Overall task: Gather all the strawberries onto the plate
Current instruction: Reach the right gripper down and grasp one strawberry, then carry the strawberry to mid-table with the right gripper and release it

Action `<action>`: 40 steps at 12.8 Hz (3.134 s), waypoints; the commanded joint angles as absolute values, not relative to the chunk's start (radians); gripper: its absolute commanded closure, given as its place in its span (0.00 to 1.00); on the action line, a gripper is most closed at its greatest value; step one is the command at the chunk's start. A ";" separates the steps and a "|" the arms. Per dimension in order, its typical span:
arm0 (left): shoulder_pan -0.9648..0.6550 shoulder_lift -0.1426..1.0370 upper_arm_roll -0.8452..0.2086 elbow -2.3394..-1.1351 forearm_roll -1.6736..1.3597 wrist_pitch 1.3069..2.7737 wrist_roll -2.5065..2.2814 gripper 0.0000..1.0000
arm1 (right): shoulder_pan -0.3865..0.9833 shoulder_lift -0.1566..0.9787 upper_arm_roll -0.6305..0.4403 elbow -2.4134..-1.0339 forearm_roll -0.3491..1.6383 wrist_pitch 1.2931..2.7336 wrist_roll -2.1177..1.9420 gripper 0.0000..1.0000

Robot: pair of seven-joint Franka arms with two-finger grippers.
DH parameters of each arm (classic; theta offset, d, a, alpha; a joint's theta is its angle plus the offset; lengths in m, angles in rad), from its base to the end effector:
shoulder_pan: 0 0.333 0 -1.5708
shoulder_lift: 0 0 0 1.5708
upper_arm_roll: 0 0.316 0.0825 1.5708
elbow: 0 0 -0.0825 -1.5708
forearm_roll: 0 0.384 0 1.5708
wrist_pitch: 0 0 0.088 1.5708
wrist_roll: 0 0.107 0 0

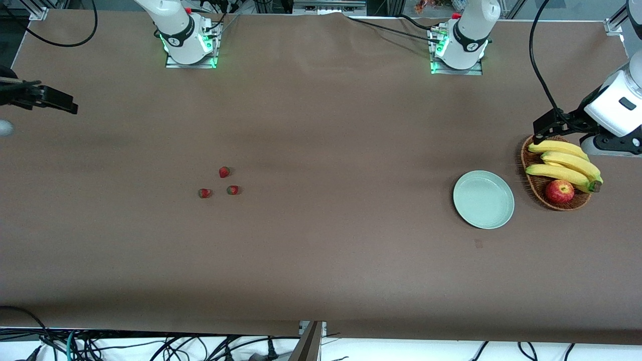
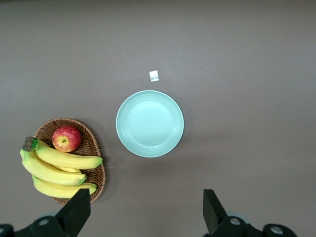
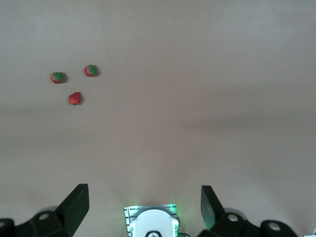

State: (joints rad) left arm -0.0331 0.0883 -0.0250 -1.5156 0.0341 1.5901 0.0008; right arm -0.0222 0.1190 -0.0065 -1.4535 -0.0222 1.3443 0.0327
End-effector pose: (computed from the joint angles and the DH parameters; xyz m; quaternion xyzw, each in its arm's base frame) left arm 0.5823 -0.0296 0.6021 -0.9994 0.0298 0.0064 0.0161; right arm 0.5648 -0.0187 0.5947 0.9929 -0.0318 -0.1138 0.0116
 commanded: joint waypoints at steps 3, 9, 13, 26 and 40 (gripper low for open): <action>-0.038 0.081 -0.014 -1.520 0.041 1.580 -0.009 0.00 | 0.043 0.311 0.003 -1.433 0.025 1.449 0.035 0.00; -0.021 0.081 -0.012 -1.519 0.038 1.577 0.002 0.00 | 0.106 0.529 0.003 -1.492 0.071 1.685 0.040 0.00; -0.020 0.083 -0.011 -1.517 0.038 1.577 0.002 0.00 | 0.109 0.560 0.040 -1.690 0.068 1.977 0.104 0.00; -0.020 0.090 -0.009 -1.514 0.037 1.582 0.002 0.00 | 0.146 0.646 0.061 -1.805 0.060 2.270 0.114 0.14; -0.037 0.121 -0.017 -1.508 0.035 1.601 0.000 0.00 | 0.144 0.609 0.153 -1.697 0.051 2.116 0.112 1.00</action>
